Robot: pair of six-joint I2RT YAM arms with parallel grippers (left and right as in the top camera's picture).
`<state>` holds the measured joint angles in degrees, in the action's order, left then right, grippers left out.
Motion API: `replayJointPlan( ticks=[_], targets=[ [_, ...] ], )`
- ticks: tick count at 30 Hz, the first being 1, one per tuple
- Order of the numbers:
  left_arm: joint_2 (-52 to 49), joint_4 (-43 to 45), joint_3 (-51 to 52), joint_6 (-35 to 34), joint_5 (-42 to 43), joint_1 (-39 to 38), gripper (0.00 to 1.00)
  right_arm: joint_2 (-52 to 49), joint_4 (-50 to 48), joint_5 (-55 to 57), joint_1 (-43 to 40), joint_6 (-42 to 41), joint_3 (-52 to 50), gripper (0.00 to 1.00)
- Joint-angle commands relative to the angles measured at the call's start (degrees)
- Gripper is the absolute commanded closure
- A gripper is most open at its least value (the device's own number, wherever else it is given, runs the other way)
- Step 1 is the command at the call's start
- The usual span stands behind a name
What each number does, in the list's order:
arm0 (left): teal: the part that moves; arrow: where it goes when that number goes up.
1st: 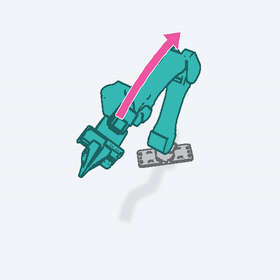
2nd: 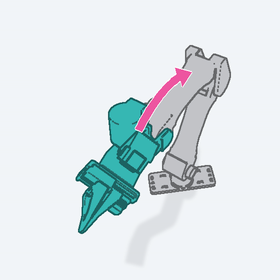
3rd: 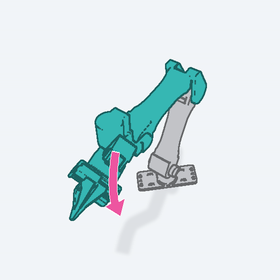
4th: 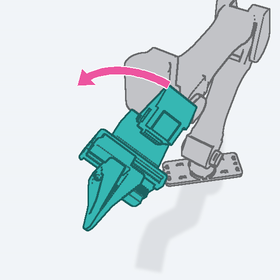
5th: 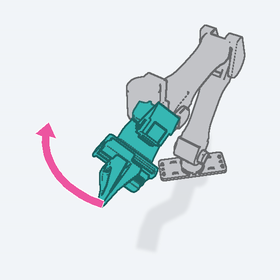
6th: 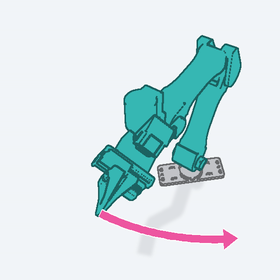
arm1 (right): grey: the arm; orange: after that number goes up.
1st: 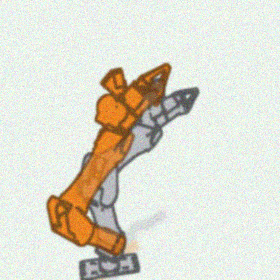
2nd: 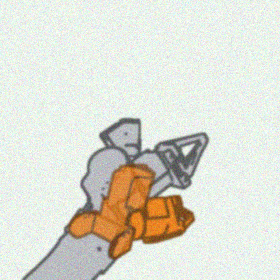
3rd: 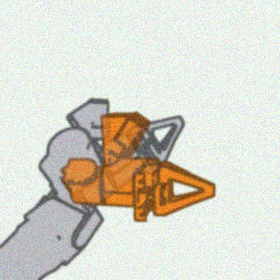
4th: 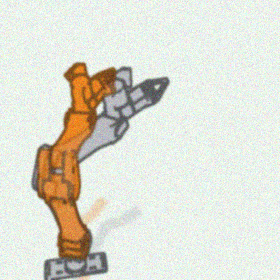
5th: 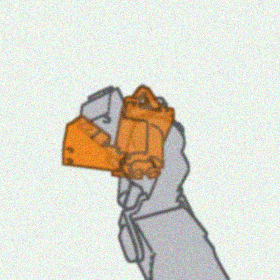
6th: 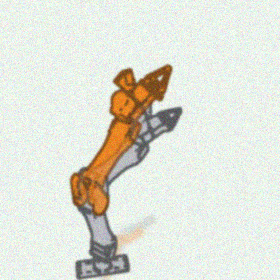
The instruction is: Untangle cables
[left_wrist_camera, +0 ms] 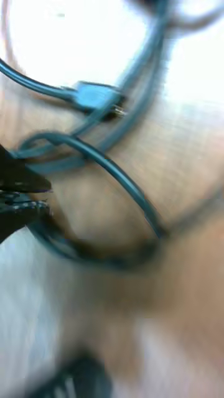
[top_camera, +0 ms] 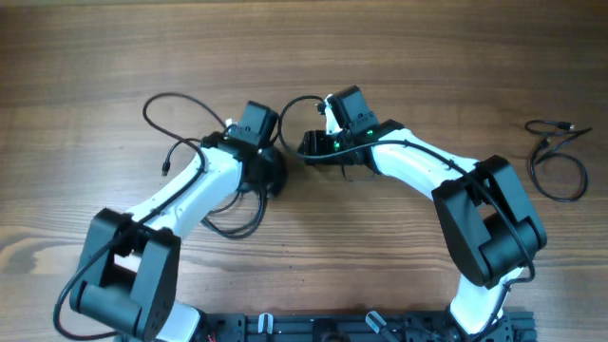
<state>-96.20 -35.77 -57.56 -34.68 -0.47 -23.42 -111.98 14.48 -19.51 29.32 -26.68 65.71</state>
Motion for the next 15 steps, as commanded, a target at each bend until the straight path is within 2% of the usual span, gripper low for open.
replayJointPlan(
  ticks=[1,4,9,12,15],
  targets=[
    [1.73,2.86,-2.03,1.7,-6.05,-0.22,0.87,-1.07,-0.11,-0.87,0.5,0.98,-0.59,0.35],
    [1.16,7.21,-2.03,6.67,-9.77,-0.2,0.76,-1.07,0.59,3.28,0.48,-2.82,-0.59,0.34],
    [-2.78,9.09,-1.97,8.83,-9.77,-0.2,0.75,-1.07,3.63,11.3,-0.52,-12.33,-0.59,0.32],
    [-5.6,8.85,-1.97,9.03,-10.58,-0.2,0.75,-1.07,5.97,13.29,-2.32,-15.85,-0.59,0.29],
    [-7.15,8.35,-1.97,9.03,-10.54,-0.22,0.75,-1.07,6.08,13.29,-4.66,-15.93,-0.59,0.26]
  ],
)
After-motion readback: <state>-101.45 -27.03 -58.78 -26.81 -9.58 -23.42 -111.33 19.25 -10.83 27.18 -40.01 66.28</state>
